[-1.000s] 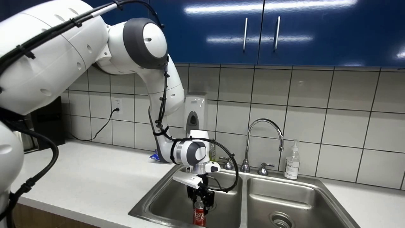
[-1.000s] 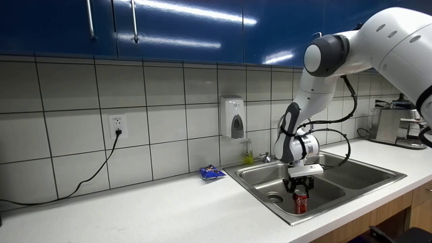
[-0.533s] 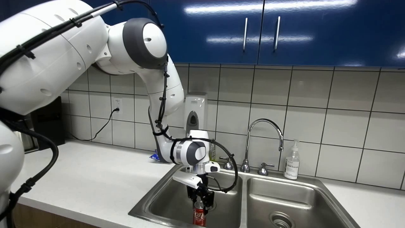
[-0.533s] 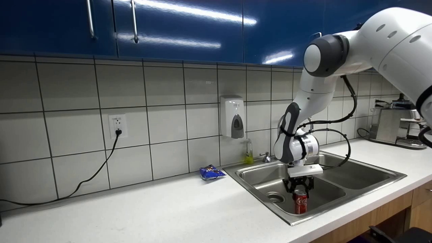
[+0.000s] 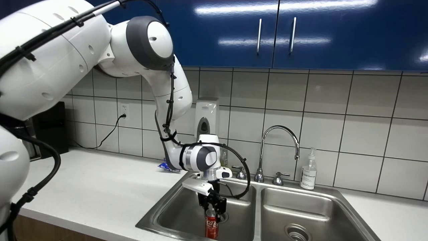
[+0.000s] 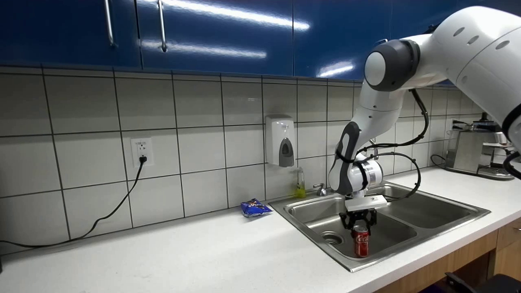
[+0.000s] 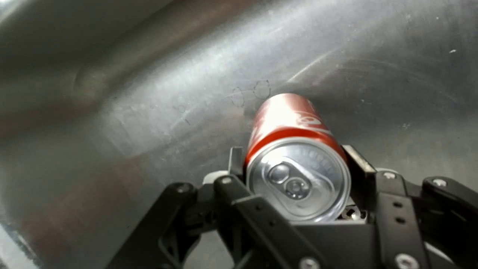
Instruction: Remove the can from the left sink
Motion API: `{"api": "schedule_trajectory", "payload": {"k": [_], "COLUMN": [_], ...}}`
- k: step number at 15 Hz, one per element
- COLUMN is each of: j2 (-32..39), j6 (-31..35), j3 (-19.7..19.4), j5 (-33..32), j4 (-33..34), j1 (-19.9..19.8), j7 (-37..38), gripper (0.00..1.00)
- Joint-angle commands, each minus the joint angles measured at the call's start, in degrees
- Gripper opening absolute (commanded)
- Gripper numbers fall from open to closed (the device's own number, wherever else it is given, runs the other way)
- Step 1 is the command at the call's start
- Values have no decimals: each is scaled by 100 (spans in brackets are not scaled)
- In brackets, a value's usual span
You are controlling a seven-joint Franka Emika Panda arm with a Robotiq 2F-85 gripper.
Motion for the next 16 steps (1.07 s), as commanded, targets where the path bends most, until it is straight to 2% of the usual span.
{"api": "schedule_trajectory", "payload": {"k": [1,9,16], "j2": [-412,-1076,-1828], "j6": [-262,-598,-865], "j3": [-152,-493,-547], "j5": [-32,-303,-668], "j4": [-132,-456,-988], "j1": [179,477,630], "j7": [172,358,512], "gripper": [40,40,40]}}
